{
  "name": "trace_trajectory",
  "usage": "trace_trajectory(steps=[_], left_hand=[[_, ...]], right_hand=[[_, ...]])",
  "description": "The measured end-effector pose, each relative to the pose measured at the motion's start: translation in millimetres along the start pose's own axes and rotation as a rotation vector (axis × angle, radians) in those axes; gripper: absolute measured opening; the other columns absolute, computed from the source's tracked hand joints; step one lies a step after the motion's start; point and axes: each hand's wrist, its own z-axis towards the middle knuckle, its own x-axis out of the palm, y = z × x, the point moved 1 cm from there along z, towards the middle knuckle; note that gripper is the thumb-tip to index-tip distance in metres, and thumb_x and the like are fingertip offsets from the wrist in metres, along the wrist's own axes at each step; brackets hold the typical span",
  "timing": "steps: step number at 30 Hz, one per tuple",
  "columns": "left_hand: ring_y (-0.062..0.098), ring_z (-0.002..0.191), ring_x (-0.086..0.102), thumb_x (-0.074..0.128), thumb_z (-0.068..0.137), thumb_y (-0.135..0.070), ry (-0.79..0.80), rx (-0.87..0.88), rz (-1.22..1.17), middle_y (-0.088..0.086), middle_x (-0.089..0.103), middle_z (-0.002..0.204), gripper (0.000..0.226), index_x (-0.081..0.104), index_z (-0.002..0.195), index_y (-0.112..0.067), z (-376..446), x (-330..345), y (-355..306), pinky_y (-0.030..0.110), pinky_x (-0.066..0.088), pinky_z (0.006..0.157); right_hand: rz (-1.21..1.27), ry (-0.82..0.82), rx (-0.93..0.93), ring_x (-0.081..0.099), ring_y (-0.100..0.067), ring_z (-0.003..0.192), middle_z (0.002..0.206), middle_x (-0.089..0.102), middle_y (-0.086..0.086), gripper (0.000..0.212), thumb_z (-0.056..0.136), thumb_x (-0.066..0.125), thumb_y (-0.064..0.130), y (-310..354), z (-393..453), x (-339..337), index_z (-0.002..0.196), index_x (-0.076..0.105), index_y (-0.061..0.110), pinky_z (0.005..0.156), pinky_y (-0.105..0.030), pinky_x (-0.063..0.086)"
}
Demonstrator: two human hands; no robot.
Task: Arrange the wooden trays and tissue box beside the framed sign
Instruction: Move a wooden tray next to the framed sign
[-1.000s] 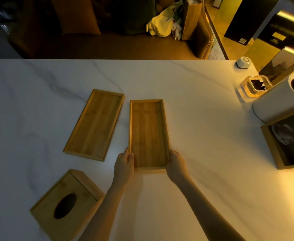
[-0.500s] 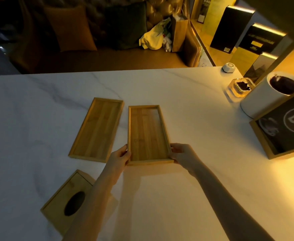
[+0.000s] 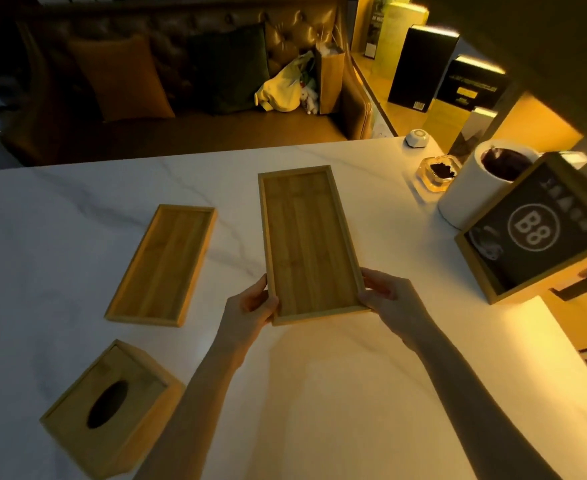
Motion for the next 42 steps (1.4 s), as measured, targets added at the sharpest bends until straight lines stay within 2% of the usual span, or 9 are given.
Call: trace_trajectory(steps=[3, 8, 10, 12, 15, 19, 25, 33, 42], left_hand=[[0.022, 0.102, 0.063, 0.052, 0.085, -0.012, 0.014, -0.001, -0.016, 0.007, 0.067, 0.109, 0.039, 0.048, 0.119, -0.030, 5, 37, -8, 0.044, 0.050, 0.095], [0.028, 0.101, 0.064, 0.054, 0.084, -0.011, 0.023, -0.006, 0.026, 0.014, 0.067, 0.110, 0.032, 0.055, 0.102, -0.038, 21, 106, -9, 0.049, 0.048, 0.097], [0.029, 0.101, 0.064, 0.053, 0.084, -0.011, 0.021, -0.021, 0.042, 0.010, 0.067, 0.107, 0.031, 0.055, 0.106, -0.034, 27, 127, -6, 0.050, 0.047, 0.098], [0.030, 0.102, 0.063, 0.053, 0.084, -0.011, 0.019, -0.040, 0.073, 0.007, 0.066, 0.106, 0.034, 0.054, 0.117, -0.021, 32, 141, -2, 0.051, 0.046, 0.099], [0.029, 0.104, 0.061, 0.053, 0.085, -0.011, 0.015, -0.052, 0.130, 0.004, 0.064, 0.108, 0.038, 0.050, 0.122, -0.010, 43, 172, 3, 0.047, 0.046, 0.099], [0.029, 0.107, 0.059, 0.054, 0.084, -0.010, 0.001, -0.081, 0.163, 0.000, 0.060, 0.107, 0.040, 0.047, 0.124, -0.008, 53, 201, 11, 0.043, 0.047, 0.097], [0.030, 0.114, 0.054, 0.054, 0.084, -0.009, -0.034, -0.172, 0.125, 0.010, 0.057, 0.123, 0.041, 0.046, 0.125, -0.008, 69, 225, 23, 0.044, 0.045, 0.099], [0.029, 0.117, 0.053, 0.053, 0.084, -0.007, -0.026, -0.224, 0.113, 0.014, 0.054, 0.130, 0.042, 0.044, 0.126, -0.007, 90, 240, 30, 0.042, 0.044, 0.100], [0.028, 0.116, 0.053, 0.054, 0.084, -0.007, -0.028, -0.230, 0.164, 0.015, 0.055, 0.129, 0.043, 0.044, 0.126, -0.007, 102, 243, 40, 0.042, 0.044, 0.101]], right_hand=[[-0.002, -0.040, -0.008, 0.053, -0.023, 0.115, 0.112, 0.058, 0.000, 0.039, 0.089, 0.048, -0.003, -10, -1, -35, 0.125, 0.051, 0.010, 0.103, -0.048, 0.041], [-0.045, -0.067, -0.006, 0.055, -0.021, 0.111, 0.109, 0.061, 0.002, 0.038, 0.089, 0.047, -0.003, -33, 0, -99, 0.122, 0.054, 0.013, 0.101, -0.048, 0.043], [-0.062, -0.068, -0.008, 0.057, -0.020, 0.110, 0.108, 0.063, 0.002, 0.037, 0.089, 0.046, -0.002, -42, 2, -116, 0.121, 0.055, 0.013, 0.099, -0.046, 0.046], [-0.082, -0.069, -0.012, 0.059, -0.014, 0.103, 0.101, 0.064, 0.008, 0.036, 0.090, 0.045, -0.002, -49, 4, -124, 0.120, 0.056, 0.014, 0.089, -0.034, 0.052], [-0.109, -0.081, 0.019, 0.057, -0.004, 0.085, 0.088, 0.059, 0.016, 0.033, 0.090, 0.044, -0.001, -64, 10, -145, 0.118, 0.057, 0.011, 0.072, -0.015, 0.046], [-0.149, -0.112, 0.046, 0.055, -0.014, 0.091, 0.093, 0.059, -0.001, 0.029, 0.091, 0.042, 0.002, -83, 21, -161, 0.115, 0.059, 0.008, 0.080, -0.028, 0.046], [-0.226, -0.178, 0.097, 0.055, -0.026, 0.106, 0.108, 0.060, -0.007, 0.030, 0.093, 0.039, 0.004, -112, 43, -168, 0.118, 0.056, 0.005, 0.084, -0.036, 0.049], [-0.371, -0.230, 0.153, 0.052, -0.030, 0.117, 0.126, 0.054, -0.012, 0.038, 0.091, 0.039, -0.002, -140, 65, -173, 0.128, 0.047, 0.006, 0.091, -0.036, 0.049], [-0.466, -0.251, 0.109, 0.062, -0.029, 0.097, 0.108, 0.059, -0.018, 0.040, 0.092, 0.037, -0.003, -156, 72, -168, 0.131, 0.039, 0.004, 0.072, -0.027, 0.052]])
